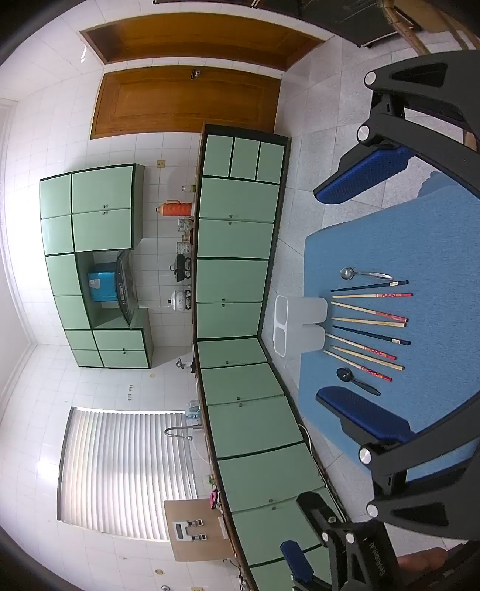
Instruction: Organize utensils
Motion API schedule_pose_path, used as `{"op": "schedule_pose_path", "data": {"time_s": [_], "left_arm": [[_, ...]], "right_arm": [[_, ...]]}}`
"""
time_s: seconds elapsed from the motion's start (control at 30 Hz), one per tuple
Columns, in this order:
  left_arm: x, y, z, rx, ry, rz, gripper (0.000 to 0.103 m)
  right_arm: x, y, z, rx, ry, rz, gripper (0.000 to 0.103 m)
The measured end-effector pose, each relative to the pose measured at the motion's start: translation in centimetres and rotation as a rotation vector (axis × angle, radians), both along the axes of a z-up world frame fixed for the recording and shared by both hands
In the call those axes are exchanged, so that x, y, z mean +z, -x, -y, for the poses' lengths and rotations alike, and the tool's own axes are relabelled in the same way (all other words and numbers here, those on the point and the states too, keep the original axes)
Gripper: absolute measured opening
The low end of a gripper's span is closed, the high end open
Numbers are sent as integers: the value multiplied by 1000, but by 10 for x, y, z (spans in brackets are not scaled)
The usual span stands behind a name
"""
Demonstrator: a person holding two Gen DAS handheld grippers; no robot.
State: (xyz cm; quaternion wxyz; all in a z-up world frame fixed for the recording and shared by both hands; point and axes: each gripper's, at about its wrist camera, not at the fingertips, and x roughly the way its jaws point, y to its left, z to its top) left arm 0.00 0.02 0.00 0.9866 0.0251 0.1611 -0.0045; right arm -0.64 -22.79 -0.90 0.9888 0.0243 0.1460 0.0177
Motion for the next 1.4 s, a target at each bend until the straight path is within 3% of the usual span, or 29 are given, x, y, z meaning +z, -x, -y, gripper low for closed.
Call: {"op": "schedule_pose_path", "data": {"time_s": [1.4], "left_arm": [[-1, 2, 1, 5, -1, 4, 98]], "right_arm": [[1, -2, 0, 0, -3, -3, 97]]}}
